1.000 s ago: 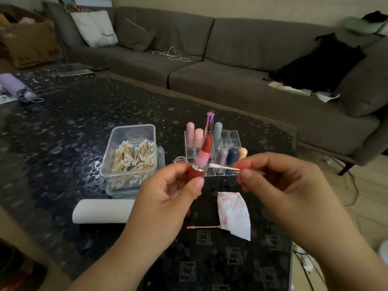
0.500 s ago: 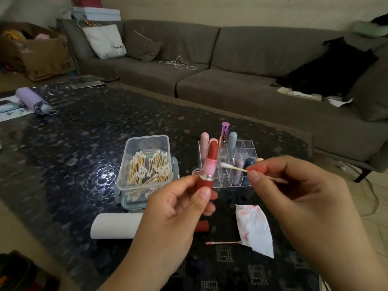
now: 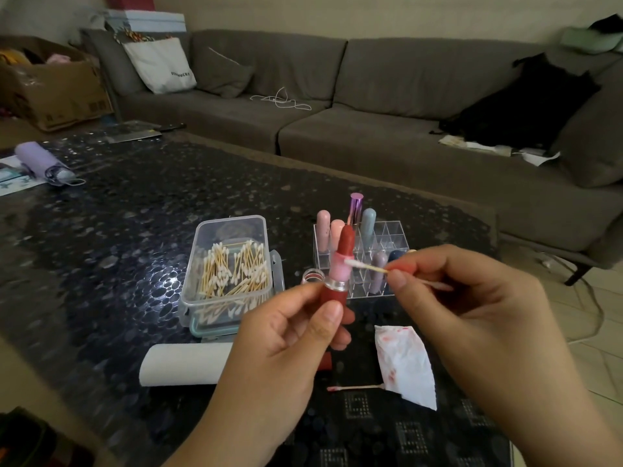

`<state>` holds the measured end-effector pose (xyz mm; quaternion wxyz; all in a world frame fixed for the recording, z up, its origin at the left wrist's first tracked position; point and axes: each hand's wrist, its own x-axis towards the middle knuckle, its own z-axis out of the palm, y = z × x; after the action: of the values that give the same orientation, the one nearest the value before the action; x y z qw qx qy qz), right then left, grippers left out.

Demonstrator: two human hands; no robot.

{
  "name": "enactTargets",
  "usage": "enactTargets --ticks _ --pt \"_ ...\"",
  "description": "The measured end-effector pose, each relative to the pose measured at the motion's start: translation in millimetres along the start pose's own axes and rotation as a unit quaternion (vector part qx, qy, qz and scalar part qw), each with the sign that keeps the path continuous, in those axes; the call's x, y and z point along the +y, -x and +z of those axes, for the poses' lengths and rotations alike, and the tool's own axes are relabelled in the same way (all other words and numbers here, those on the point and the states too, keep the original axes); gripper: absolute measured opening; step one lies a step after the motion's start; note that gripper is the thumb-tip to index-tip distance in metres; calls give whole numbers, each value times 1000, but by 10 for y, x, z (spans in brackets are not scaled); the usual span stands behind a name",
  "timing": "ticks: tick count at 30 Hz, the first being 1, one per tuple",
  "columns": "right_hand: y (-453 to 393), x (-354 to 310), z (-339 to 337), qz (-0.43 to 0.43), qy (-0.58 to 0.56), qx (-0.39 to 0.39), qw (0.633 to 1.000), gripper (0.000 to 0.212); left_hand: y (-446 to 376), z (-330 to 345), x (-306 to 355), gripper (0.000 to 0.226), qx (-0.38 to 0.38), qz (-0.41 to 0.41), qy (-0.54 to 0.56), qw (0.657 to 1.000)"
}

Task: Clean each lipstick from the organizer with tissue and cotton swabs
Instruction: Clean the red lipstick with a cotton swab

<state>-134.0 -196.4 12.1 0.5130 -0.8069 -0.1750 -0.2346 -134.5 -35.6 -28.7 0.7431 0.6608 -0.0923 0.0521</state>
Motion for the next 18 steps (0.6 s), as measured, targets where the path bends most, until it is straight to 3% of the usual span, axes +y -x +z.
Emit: enactTargets --ticks 7,13,18 --pt "9 16 11 -13 21 -28 999 6 -4 10 -31 32 -19 1 -1 1000" --pt "-24 17 -19 -14 -2 5 1000 2 18 22 -13 27 -38 -9 5 999" --pt "-13 20 -37 -21 1 -29 999 14 19 32 -20 34 -51 -10 24 998"
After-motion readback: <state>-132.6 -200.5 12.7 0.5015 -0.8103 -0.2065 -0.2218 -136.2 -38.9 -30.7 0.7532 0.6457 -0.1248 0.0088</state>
